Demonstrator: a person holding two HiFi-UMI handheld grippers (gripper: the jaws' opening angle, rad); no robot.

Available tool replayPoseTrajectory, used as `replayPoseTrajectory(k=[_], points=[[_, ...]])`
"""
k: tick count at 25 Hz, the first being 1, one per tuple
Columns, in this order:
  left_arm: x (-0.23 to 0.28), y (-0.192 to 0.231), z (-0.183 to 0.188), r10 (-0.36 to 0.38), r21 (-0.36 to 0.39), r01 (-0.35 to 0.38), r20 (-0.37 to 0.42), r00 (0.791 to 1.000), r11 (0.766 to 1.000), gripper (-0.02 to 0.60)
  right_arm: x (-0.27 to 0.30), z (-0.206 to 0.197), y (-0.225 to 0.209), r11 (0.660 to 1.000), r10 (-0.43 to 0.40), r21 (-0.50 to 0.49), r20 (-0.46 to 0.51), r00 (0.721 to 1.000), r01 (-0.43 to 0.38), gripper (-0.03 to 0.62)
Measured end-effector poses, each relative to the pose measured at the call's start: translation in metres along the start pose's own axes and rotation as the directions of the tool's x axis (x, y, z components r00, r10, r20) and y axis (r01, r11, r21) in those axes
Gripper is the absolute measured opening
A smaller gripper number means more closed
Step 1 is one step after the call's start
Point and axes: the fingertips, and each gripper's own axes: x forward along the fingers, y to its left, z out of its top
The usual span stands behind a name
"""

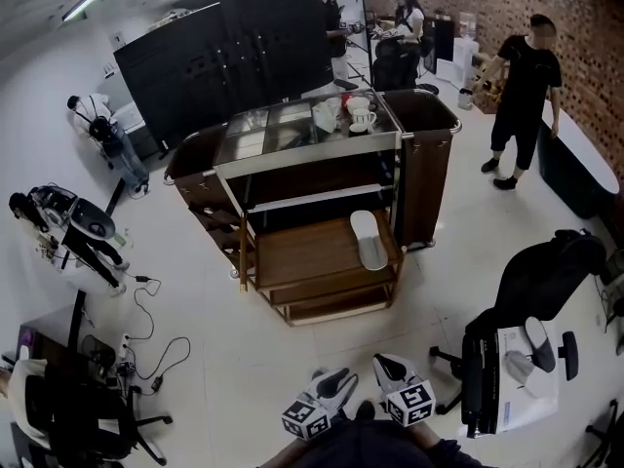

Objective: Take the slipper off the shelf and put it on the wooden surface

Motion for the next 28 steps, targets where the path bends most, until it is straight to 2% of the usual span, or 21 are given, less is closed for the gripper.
replayPoseTrajectory(k=[28], points=[[0.009,-0.009,-0.001,-0.04,0.014,0.04,0.005,0.999,0.999,0.097,-0.008,0.002,-0.004,1.0,0.005,-0.027,0.014,1.0,-0.005,0.0]])
